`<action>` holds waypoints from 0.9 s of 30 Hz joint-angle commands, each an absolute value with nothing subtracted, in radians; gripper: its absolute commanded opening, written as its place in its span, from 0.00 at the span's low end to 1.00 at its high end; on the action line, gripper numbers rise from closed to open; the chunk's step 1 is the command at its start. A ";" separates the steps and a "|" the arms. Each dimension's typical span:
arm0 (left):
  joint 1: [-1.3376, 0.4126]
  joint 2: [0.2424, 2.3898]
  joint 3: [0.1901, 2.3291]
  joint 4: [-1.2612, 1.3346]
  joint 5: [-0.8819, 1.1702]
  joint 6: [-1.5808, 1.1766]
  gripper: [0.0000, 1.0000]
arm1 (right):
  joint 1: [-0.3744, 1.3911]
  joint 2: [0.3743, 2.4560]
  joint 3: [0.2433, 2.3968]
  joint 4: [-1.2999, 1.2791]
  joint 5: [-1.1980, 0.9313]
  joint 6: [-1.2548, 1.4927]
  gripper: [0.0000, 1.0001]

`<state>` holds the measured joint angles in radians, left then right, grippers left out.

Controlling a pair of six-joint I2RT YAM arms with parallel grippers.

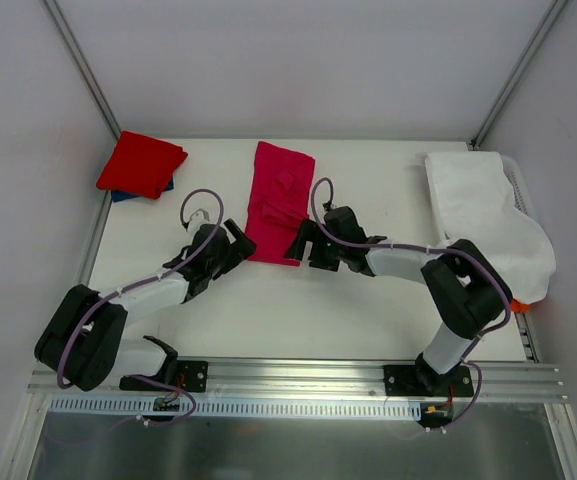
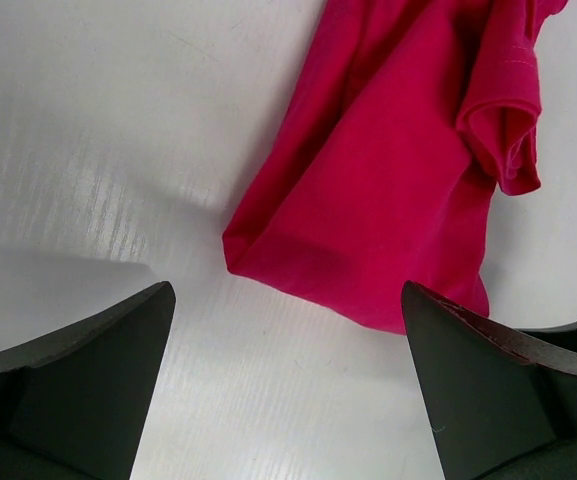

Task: Fold and stack the t-shirts
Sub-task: Fold the tshirt

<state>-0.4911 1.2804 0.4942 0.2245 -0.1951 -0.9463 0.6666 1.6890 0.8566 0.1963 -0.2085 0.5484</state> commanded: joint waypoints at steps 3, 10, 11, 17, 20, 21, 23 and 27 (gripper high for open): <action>-0.497 1.345 0.535 0.305 -0.216 -0.968 0.98 | 0.670 1.743 0.857 0.275 -0.121 0.537 0.91; -0.497 1.440 0.583 0.330 -0.201 -0.979 0.97 | 0.669 1.854 0.891 0.342 -0.087 0.558 0.86; -0.497 1.448 0.592 0.333 -0.199 -0.979 0.97 | 0.667 1.874 0.893 0.350 -0.086 0.564 0.85; -0.492 1.511 0.620 0.353 -0.196 -0.983 0.97 | 0.661 1.920 0.914 0.357 -0.081 0.571 0.74; -0.491 1.534 0.637 0.357 -0.189 -0.985 0.97 | 0.660 1.925 0.913 0.365 -0.084 0.569 0.60; -0.491 1.545 0.644 0.360 -0.186 -0.982 0.97 | 0.658 1.928 0.914 0.367 -0.087 0.568 0.56; -0.491 1.552 0.649 0.364 -0.183 -0.982 0.97 | 0.660 1.933 0.913 0.365 -0.092 0.568 0.42; -0.488 1.569 0.655 0.370 -0.181 -0.982 0.96 | 0.658 1.927 0.897 0.382 -0.095 0.568 0.12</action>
